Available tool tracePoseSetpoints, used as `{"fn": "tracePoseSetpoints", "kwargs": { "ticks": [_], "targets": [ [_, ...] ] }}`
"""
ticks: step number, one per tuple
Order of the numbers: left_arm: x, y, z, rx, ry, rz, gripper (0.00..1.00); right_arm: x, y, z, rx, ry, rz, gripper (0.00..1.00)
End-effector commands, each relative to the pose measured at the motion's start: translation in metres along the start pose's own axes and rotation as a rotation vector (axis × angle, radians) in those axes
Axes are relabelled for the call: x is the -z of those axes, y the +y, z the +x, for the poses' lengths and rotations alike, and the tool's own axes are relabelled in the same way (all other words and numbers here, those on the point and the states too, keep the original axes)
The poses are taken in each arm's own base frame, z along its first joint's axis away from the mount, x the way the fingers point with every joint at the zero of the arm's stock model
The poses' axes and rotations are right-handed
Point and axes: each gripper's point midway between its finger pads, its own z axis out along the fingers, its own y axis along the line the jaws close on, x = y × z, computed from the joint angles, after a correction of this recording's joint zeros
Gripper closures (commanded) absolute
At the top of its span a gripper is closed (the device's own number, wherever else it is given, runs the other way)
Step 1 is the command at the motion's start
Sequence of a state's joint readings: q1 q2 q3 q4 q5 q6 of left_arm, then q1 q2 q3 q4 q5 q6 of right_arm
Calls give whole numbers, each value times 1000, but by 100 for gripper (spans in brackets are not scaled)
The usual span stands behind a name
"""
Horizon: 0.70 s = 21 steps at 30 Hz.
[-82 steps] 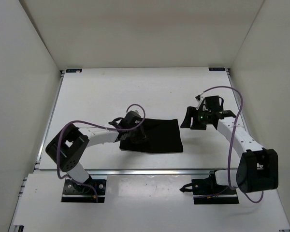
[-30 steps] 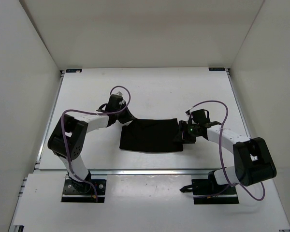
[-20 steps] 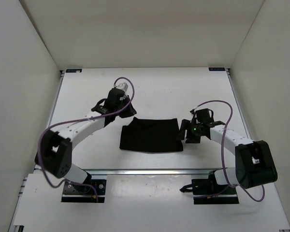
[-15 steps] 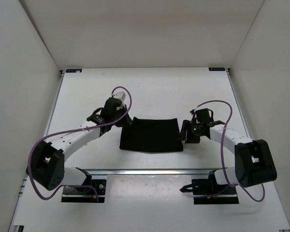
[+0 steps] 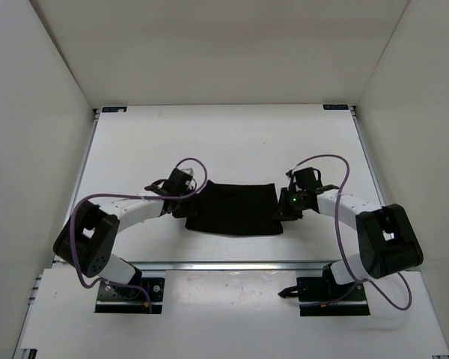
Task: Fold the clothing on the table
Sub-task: Fold the skirt
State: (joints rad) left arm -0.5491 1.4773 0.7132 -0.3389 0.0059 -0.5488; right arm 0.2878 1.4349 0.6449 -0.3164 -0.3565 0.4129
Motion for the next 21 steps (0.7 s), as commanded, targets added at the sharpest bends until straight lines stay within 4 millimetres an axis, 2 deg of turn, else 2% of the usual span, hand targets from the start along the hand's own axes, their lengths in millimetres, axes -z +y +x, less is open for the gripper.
{"fn": "tracePoseSetpoints", "kwargs": {
  "ticks": [1,2,6,8,9,11,12,15,16,17,18,19,20,21],
  "targets": [
    [-7,-3,-9,-36,-5,-13,100,-7,-10,11,-8,37,52,97],
    [-10,-2,-4,-43,17,-20,100,-7,-12,11,-22,40,59,100],
    [-16,-4,1,-57,42,-25,100,1,-10,-5,1,24,82,100],
    [-19,-9,6,-71,60,-13,100,11,-5,-28,31,-21,85,100],
    [-20,-12,8,-74,71,-1,100,16,-5,-30,26,-22,92,99],
    [-21,-21,11,-85,91,23,100,28,4,-55,58,-69,91,100],
    [-23,-26,11,-92,99,44,100,32,6,-58,63,-72,94,100],
    [-24,-44,14,-119,126,90,100,54,26,-100,133,-139,106,100],
    [-25,-51,16,-123,144,108,100,57,34,-100,153,-123,101,100],
    [-24,-60,11,-125,138,135,100,64,48,-113,196,-152,100,100],
    [-23,-66,13,-125,153,154,100,69,54,-121,220,-153,115,100],
    [-25,-74,12,-141,159,171,100,65,58,-116,241,-123,124,100],
    [-23,-80,4,-133,144,186,100,70,70,-120,270,-124,123,99],
    [-25,-82,6,-135,159,191,100,71,78,-129,278,-141,121,100]
  ]
}}
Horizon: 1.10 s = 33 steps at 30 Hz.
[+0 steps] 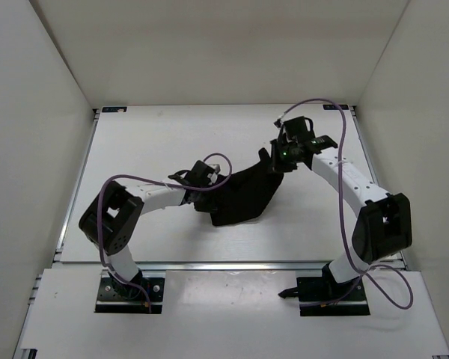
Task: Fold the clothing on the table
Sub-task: Fold the skirt
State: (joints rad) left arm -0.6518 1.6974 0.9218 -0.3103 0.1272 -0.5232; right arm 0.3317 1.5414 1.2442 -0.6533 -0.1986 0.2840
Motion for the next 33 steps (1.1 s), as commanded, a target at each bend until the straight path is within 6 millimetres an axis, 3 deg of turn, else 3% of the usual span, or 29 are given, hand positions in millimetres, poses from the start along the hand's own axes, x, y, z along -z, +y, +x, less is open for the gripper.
{"fn": "tracePoseSetpoints", "kwargs": {
  "ticks": [1,4,6,13,30,33],
  "targets": [
    [-4,-18,11,-14,84,65,100,1,19,4,102,70,21,100],
    [-7,-27,2,-6,94,102,100,-4,49,9,157,89,-47,100],
    [-9,-29,-5,-3,93,113,100,-12,66,22,188,122,-83,100],
    [-9,-28,-12,50,99,177,100,-32,107,60,240,219,-200,100],
    [-15,-26,-4,104,141,234,100,-59,158,94,218,282,-373,99],
    [-12,-21,-7,106,132,224,100,-57,155,81,202,254,-346,62]
  ]
}}
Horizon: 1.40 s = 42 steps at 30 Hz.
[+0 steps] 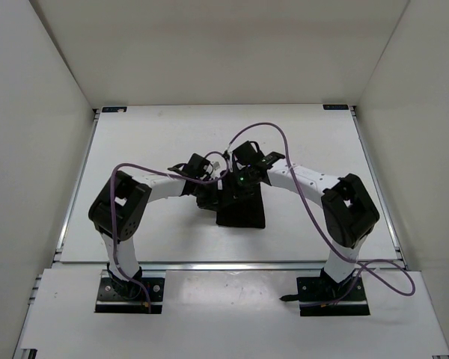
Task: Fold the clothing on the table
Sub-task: Fold the skirt
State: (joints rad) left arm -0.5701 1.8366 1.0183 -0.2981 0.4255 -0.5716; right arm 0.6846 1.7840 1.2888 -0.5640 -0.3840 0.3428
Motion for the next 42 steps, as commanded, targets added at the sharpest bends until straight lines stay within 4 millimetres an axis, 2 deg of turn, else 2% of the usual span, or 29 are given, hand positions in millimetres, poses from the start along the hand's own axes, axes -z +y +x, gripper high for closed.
{"fn": "tracePoseSetpoints", "kwargs": {
  "ticks": [1,3,4,5,7,8,9,10,12,13,14,15,16,17,19,21,23,24,28,33,36,40,42],
  "targets": [
    [4,0,-4,-17,-17,14,100,12,19,-22,15,-68,-33,48],
    [8,5,-5,-13,-20,9,100,37,23,-39,13,-145,-56,40],
    [9,4,-7,-16,-24,12,100,46,19,-49,-4,-178,-63,40],
    [12,4,-10,-17,-30,14,100,61,25,-56,-8,-214,-83,39],
    [20,2,-18,-19,-49,21,100,91,22,-77,-8,-312,-85,39],
    [25,3,-21,-2,-57,32,100,105,25,-81,-5,-346,-100,40],
    [31,2,-27,3,-79,41,98,123,25,-88,-4,-399,-110,42],
    [36,2,-33,10,-89,49,97,130,19,-92,-26,-431,-101,44],
    [52,0,-45,15,-124,61,95,146,9,-86,-45,-494,-91,64],
    [60,-3,-51,14,-144,69,92,148,-1,-88,-65,-520,-77,71],
    [69,-5,-58,16,-168,79,91,143,-9,-74,-77,-502,-67,81],
    [80,-9,-65,12,-193,100,87,140,-16,-70,-84,-500,-55,94],
    [87,-12,-71,22,-210,121,84,131,-25,-59,-105,-470,-46,100],
    [97,-13,-79,33,-243,133,82,117,-31,-46,-116,-429,-35,100],
    [114,-33,-88,8,-292,200,79,97,-38,-30,-122,-376,-16,100],
    [121,-43,-93,-1,-323,222,78,73,-42,-12,-125,-326,-2,100],
    [123,-54,-97,-19,-338,235,78,57,-42,-7,-120,-303,-13,99],
    [120,-55,-95,-15,-326,239,79,48,-44,-2,-121,-282,-15,99],
    [111,-63,-86,-6,-298,299,83,33,-50,-8,-101,-252,-1,100],
    [100,-77,-82,3,-271,346,94,22,-45,-14,-76,-240,-19,100],
    [88,-85,-84,4,-254,355,97,20,-41,-16,-73,-265,-30,100],
    [64,-82,-83,43,-223,346,100,16,-32,-19,-61,-270,-58,100],
    [54,-81,-78,60,-211,344,100,11,-33,-15,-60,-250,-51,100]
  ]
}}
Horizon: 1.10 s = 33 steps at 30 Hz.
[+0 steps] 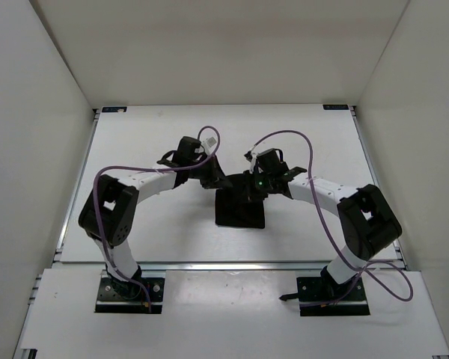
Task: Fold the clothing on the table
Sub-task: Fold the skirt
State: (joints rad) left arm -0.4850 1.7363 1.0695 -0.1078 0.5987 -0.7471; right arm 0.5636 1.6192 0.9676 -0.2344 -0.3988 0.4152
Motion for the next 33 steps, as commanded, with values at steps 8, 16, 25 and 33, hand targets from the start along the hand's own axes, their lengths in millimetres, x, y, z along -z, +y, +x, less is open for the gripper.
{"fn": "tracePoseSetpoints", "kwargs": {
  "ticks": [8,16,25,33],
  "targets": [
    [-34,37,15,21,20,-121,100,-20,26,6,35,14,-58,100],
    [-48,69,24,37,58,-196,100,-27,57,30,37,57,-117,100],
    [-43,73,19,27,64,-198,100,-12,58,27,31,45,-79,100],
    [6,22,-30,-97,-39,-133,67,99,18,-72,6,-240,77,71]
  ]
}}
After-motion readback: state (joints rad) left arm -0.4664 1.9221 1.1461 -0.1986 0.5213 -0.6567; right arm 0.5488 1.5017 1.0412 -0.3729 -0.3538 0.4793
